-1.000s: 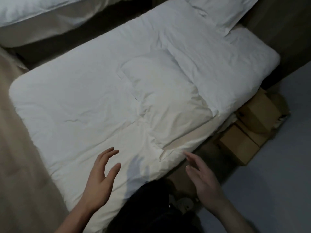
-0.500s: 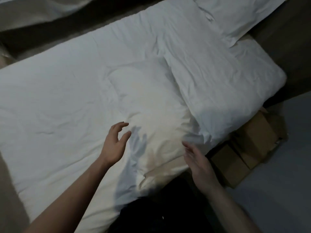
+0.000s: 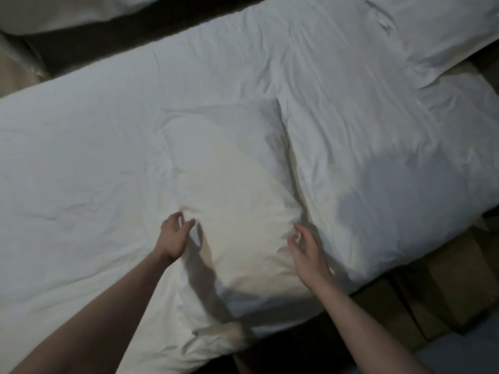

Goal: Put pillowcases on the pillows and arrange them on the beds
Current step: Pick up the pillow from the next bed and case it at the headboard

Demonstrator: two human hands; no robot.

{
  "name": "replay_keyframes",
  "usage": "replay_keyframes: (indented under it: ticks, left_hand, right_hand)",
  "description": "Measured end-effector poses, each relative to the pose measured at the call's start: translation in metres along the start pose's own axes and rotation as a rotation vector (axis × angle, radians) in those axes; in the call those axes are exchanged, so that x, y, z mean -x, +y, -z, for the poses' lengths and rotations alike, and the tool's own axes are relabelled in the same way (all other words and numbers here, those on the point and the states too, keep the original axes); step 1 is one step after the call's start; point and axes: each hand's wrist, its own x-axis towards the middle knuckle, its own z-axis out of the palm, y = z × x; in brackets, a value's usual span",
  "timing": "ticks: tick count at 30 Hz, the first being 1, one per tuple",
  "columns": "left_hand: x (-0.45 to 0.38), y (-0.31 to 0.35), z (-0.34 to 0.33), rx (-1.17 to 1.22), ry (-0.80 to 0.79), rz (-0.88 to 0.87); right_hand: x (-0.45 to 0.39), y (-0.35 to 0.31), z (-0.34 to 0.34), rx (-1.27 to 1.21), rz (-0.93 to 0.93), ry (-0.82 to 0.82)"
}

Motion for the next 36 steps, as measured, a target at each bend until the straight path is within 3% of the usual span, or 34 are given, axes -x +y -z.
replay_keyframes:
  ticks: [6,9,16,22,29,36]
  left_hand:
    - [-0.047,-0.015,-0.028,0.296,0.002,0.175]
    - [-0.050,-0.002,-0.040,0.324,0.047,0.197]
    - [-0.023,0.029,-0.051,0.294,0.166,-0.059]
    - [0.034,0.047,-0.036,0.335,0.201,-0.111]
    - [0.145,0.053,-0.003,0.424,0.214,-0.130]
    - [0.194,0.026,0.038,0.113,0.047,-0.204]
  right_hand:
    - [-0.043,0.023,-0.016,-0.002,-0.085,-0.001]
    - [-0.055,0.033,-0.024,-0.025,-0.113,0.007]
    - [-0.054,0.017,-0.025,-0.129,-0.134,0.033]
    - [-0.005,0.011,-0.007,-0.226,-0.086,0.124]
    - [0.104,-0.037,0.031,-0.034,0.013,0.211]
    - [0.174,-0.072,0.058,0.045,0.197,0.290]
